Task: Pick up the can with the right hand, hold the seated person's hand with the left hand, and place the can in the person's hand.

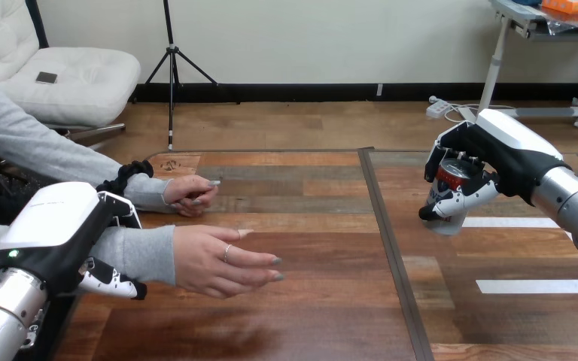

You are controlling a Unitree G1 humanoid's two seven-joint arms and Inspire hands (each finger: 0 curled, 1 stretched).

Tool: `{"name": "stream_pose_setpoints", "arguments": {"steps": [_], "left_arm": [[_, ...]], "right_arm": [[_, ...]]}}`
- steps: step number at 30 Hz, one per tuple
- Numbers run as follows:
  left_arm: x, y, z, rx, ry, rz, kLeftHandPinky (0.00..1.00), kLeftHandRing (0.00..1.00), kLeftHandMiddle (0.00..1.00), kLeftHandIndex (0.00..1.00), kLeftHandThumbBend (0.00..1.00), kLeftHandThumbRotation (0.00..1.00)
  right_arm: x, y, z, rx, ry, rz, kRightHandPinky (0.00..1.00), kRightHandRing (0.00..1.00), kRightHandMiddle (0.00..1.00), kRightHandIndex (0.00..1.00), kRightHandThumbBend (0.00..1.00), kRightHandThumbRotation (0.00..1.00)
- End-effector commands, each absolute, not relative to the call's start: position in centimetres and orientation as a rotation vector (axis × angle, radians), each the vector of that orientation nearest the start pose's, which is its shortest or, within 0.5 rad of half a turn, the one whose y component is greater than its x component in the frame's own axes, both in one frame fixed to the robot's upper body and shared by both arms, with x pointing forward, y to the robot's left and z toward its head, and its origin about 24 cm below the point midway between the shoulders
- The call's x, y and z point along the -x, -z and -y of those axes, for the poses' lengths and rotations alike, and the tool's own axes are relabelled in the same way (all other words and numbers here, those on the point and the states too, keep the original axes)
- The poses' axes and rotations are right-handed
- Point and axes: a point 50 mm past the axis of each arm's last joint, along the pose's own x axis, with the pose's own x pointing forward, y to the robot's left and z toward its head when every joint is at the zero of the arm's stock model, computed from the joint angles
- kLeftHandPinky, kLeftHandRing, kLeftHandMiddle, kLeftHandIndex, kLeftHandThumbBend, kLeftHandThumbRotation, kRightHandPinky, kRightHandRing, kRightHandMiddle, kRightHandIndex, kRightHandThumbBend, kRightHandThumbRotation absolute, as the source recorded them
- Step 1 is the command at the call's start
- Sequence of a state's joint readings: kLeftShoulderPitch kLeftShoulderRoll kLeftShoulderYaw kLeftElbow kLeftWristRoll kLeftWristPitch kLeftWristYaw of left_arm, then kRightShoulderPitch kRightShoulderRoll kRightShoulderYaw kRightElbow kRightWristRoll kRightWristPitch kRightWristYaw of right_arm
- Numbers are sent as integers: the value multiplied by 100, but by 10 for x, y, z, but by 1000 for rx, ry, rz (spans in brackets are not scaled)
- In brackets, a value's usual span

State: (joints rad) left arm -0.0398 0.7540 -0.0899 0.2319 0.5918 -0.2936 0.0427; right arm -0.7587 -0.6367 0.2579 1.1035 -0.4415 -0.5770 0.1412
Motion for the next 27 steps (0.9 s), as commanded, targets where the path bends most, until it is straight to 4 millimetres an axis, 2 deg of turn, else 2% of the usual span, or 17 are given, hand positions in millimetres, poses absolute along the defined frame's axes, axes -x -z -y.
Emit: {"name": "stream_pose_setpoints", "arguments": {"steps": [1,14,27], "left_arm": [[-266,-102,-262,-1291,133,237,18,24,32,42,85,0],[-265,-100,-260,-1292,128,228,27,33,40,44,85,0],[-265,-99,-257,-1286,143,207,30,35,42,44,85,0]], "right_arm": [[-365,-125,258,1124,-292,126,35,39,42,43,75,0],[-365,-124,258,1128,-292,132,34,38,42,43,76,0],[-364,-124,258,1113,-298,126,35,38,42,43,75,0]]}}
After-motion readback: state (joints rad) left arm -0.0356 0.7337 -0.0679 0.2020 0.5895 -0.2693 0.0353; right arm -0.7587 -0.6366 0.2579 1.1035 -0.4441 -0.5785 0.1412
